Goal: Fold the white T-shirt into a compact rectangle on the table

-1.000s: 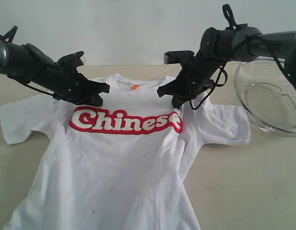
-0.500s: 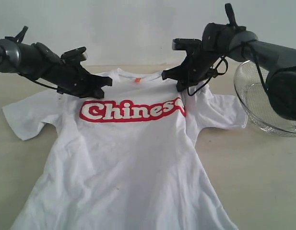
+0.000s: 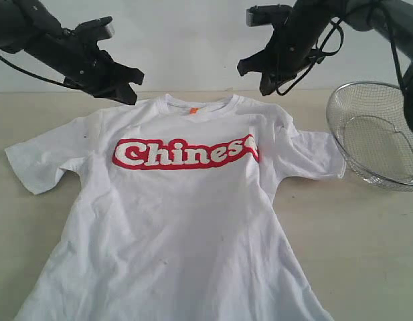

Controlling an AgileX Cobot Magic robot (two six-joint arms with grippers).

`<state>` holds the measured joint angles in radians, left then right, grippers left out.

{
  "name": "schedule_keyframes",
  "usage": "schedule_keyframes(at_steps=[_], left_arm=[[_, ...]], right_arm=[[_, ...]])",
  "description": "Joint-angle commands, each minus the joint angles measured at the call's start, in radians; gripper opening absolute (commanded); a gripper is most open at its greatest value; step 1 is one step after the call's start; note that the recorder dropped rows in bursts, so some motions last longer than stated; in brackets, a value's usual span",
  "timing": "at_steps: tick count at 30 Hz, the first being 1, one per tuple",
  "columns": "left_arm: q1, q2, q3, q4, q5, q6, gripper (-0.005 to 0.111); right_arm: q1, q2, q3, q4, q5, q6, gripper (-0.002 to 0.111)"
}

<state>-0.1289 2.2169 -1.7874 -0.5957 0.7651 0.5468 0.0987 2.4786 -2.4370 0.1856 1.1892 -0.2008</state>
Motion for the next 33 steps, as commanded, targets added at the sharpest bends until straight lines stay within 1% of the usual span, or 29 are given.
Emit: schedule_keyframes(at_steps=[1, 4, 7, 10, 14, 17, 19, 22, 27, 30, 33], left_arm=[[-0.001, -0.060, 0.026, 0.010, 0.151, 0.046, 0.004], [-0.011, -0.105, 0.105, 0.010, 0.126, 0.068, 0.004], [-0.011, -0.154, 0.208, 0.010, 0.072, 0.076, 0.004], [-0.011, -0.203, 0.338, 0.001, -0.017, 0.078, 0.004], [-0.011, -0.259, 0.486, -0.098, -0.092, 0.141, 0.004], [-0.011, -0.308, 0.580, -0.234, -0.121, 0.240, 0.004], [-0.011, -0.338, 0.638, -0.290, -0.146, 0.287, 0.004], [-0.011, -0.369, 0.697, -0.306, -0.175, 0.310, 0.004], [-0.011, -0.382, 0.740, -0.306, -0.173, 0.320, 0.004], [-0.011, -0.380, 0.749, -0.306, -0.218, 0.320, 0.004], [-0.011, -0.380, 0.749, -0.306, -0.216, 0.320, 0.004]], right_arm=[[-0.010, -0.020, 0.038, 0.018, 0.032, -0.010, 0.000], [-0.010, -0.063, 0.065, 0.088, 0.032, -0.019, 0.000], [-0.010, -0.104, 0.103, 0.086, 0.032, -0.023, 0.000], [-0.010, -0.152, 0.183, 0.077, 0.032, -0.028, 0.000], [-0.010, -0.210, 0.321, 0.100, 0.032, -0.049, 0.000], [-0.010, -0.260, 0.443, 0.147, 0.032, -0.080, 0.000], [-0.007, -0.303, 0.534, 0.200, 0.032, -0.131, 0.000], [-0.007, -0.379, 0.680, 0.230, 0.017, -0.150, 0.000], [-0.007, -0.528, 0.952, 0.202, -0.134, -0.152, 0.000], [-0.007, -0.596, 1.113, 0.144, -0.254, -0.101, 0.000], [-0.007, -0.618, 1.194, 0.080, -0.314, -0.033, 0.000]])
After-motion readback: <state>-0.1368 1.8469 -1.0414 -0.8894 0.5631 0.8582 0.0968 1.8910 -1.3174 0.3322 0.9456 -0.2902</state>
